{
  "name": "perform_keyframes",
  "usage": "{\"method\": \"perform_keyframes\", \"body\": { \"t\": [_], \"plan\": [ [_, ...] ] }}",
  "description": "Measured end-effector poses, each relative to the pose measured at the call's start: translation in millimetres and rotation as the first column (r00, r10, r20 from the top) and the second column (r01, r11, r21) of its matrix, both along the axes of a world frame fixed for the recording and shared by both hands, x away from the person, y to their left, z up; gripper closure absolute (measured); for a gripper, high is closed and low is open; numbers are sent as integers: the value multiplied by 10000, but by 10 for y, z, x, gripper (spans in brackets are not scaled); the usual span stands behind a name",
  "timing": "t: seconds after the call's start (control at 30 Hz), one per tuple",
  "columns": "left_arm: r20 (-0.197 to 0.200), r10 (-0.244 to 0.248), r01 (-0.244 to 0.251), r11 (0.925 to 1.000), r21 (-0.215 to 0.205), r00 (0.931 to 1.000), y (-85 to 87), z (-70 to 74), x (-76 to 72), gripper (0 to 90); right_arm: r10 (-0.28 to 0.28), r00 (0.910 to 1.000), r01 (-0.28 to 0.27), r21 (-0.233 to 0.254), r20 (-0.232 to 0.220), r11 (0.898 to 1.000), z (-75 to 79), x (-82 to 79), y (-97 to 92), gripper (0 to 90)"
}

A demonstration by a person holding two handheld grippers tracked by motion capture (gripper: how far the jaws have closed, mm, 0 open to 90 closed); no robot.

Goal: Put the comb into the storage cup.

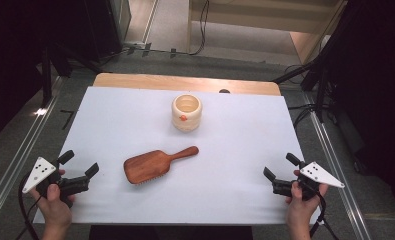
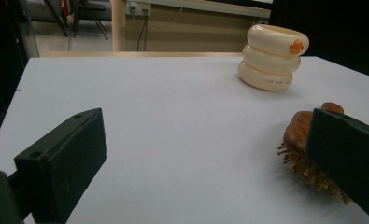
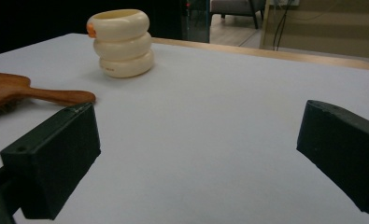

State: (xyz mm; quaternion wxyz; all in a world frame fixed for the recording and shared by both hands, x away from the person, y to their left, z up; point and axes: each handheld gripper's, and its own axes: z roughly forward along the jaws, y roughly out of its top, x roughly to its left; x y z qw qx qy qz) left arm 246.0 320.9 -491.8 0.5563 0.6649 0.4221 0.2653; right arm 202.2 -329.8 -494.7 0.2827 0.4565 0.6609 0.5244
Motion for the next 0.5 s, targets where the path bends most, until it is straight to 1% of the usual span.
{"method": "perform_keyframes", "body": {
  "t": [0.03,0.07,0.1,0.13,0.17,0.2,0.23,0.27,0.3,0.33,0.37,0.43,0.5],
  "plan": [
    [0,0,0,10000,0,10000,0,0,0,0,0,10000,0,0,0,10000,0,0,0,0],
    [-5,16,-16,10000,-16,10000,4,0,0,0,188,9998,-189,-173,-95,9997,73,41,75,0],
    [-5,4,-4,10000,-46,10000,7,0,1,0,209,9997,-213,-360,-120,9991,103,61,112,0],
    [-3,8,-8,10000,-57,10000,10,-1,1,0,209,9997,-213,-360,-120,9991,103,61,112,0],
    [-5,13,-13,10000,-67,10000,10,-1,1,0,445,9989,-451,-560,-130,9974,156,101,190,0],
    [-18,3,-3,10000,-52,10000,9,-1,2,0,445,9989,-451,-560,-130,9974,156,101,190,0],
    [-11,-10,10,10000,-20,10000,4,-1,2,0,614,9981,-620,-696,-109,9956,199,150,256,36],
    [-11,-10,10,10000,-20,10000,4,-1,2,0,632,9979,-639,-700,-129,9955,218,172,286,85],
    [-10,-17,17,10000,-14,10000,2,-1,1,0,632,9979,-639,-700,-129,9955,218,172,286,85],
    [-17,-24,24,10000,-16,10000,3,-2,1,0,622,9979,-634,-752,-177,9951,234,194,316,111],
    [-11,-17,16,10000,-17,10000,4,-1,2,0,735,9969,-756,-877,-270,9933,263,248,373,113],
    [-9,-35,35,10000,-51,10000,7,-2,2,0,857,9956,-889,-917,-379,9918,293,298,420,119],
    [-7,-36,36,10000,-49,10000,6,-2,3,0,1154,9922,-1194,-913,-476,9886,333,344,464,134]
  ]
}}
